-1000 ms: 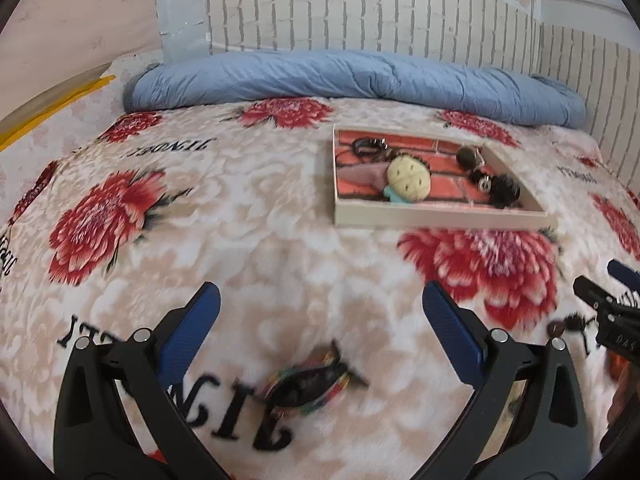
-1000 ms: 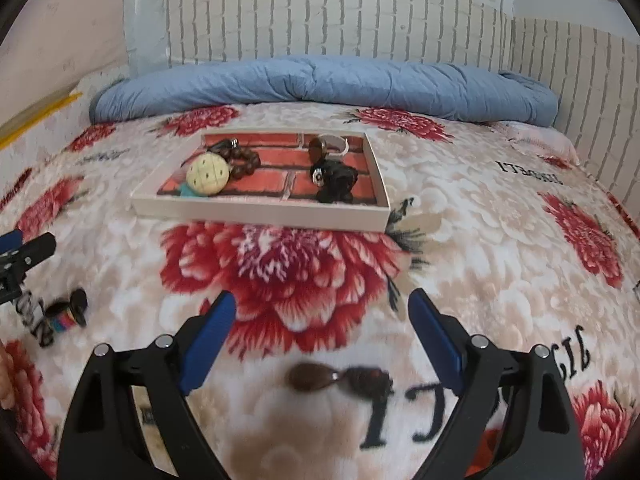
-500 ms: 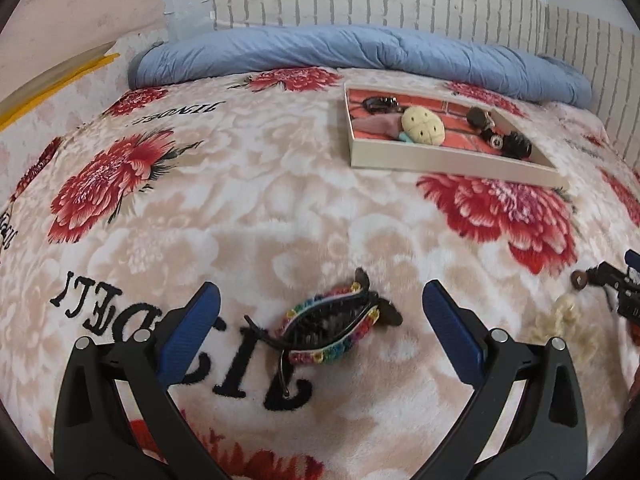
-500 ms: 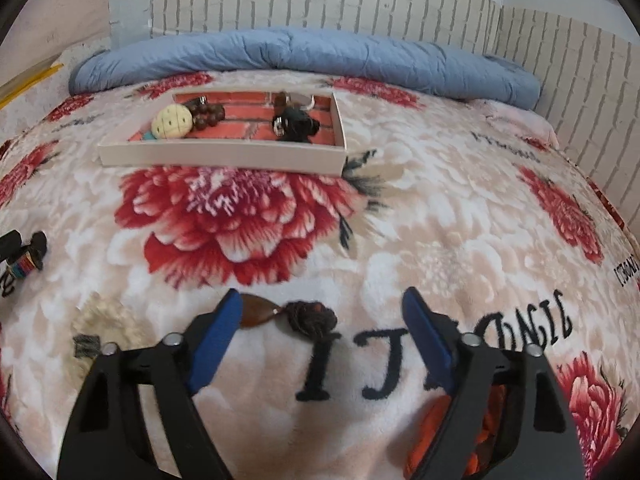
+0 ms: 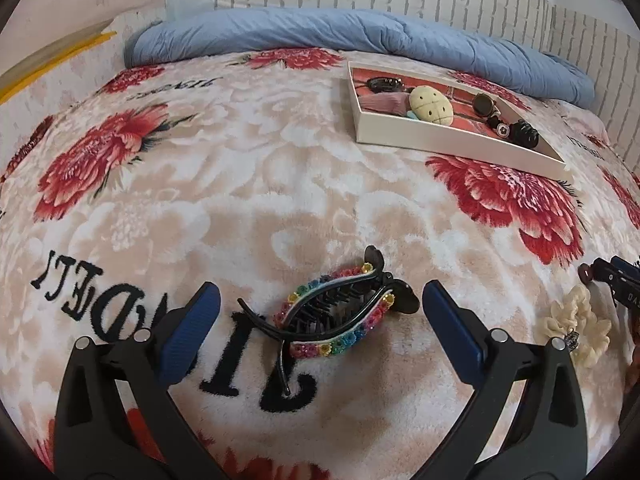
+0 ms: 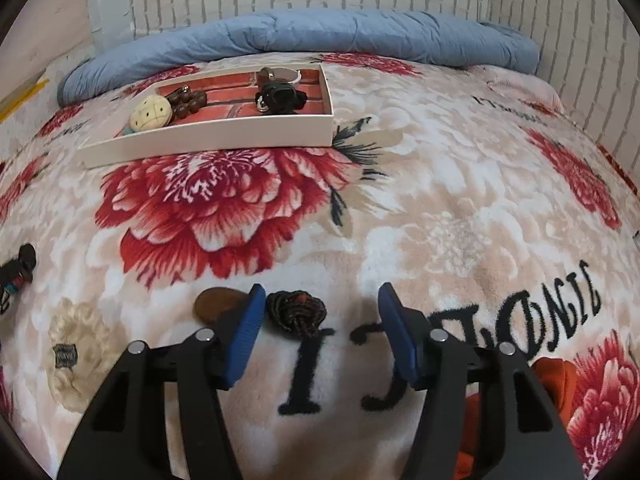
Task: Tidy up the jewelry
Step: 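Move left tool to rainbow claw clip while right tool approaches black knotted hair tie, then close left gripper on rainbow claw clip while right gripper grasps knotted hair tie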
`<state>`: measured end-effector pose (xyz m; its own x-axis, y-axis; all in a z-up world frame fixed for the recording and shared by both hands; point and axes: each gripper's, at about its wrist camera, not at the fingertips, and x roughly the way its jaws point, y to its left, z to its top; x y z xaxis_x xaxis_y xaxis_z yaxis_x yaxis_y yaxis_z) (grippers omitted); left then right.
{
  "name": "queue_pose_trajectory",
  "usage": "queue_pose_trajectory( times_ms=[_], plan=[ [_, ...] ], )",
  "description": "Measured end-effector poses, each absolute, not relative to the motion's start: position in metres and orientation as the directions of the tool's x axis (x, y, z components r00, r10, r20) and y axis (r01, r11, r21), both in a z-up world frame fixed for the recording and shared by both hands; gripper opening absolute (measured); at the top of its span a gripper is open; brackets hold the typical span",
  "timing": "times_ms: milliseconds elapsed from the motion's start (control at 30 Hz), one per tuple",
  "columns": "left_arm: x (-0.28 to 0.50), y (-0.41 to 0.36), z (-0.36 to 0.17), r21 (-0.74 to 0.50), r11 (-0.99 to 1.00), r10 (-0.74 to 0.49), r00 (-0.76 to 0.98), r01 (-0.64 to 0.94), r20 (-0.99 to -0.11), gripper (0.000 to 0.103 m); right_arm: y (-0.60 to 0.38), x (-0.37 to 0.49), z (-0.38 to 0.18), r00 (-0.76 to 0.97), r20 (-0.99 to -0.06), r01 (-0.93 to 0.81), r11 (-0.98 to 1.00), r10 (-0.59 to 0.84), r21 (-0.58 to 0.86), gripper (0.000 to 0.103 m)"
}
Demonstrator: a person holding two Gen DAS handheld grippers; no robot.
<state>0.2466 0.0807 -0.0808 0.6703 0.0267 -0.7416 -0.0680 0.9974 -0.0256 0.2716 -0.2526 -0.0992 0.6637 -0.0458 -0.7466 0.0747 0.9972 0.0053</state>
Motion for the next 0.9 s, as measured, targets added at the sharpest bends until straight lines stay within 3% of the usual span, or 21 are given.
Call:
queue_pose_trajectory(
  times_ms=[167,633,900],
  plan=[
    [0.252,0.080,-0.085,-0.031,0.998,0.016,0.656,-0.061,-0.755,0.098,-0.253,0.277,-0.102,0.657,-0.753,0.064,0.998,-0.025,0.022,0.053],
    [0.265,0.069,-0.094,0.038,0.993,0.096,0.579,-0.112,-0.810,0.098,-0.249,0.285,-0.104,0.634,-0.772,0.067,0.998,-0.043,0.000,0.052],
    [0.275,0.076,-0.097,-0.021,0.978,0.095,0.539,-0.206,-0.837,0.098,-0.241,0.285,-0.103,0.640,-0.767,0.033,0.999,-0.042,-0.027,0.037]
  ],
)
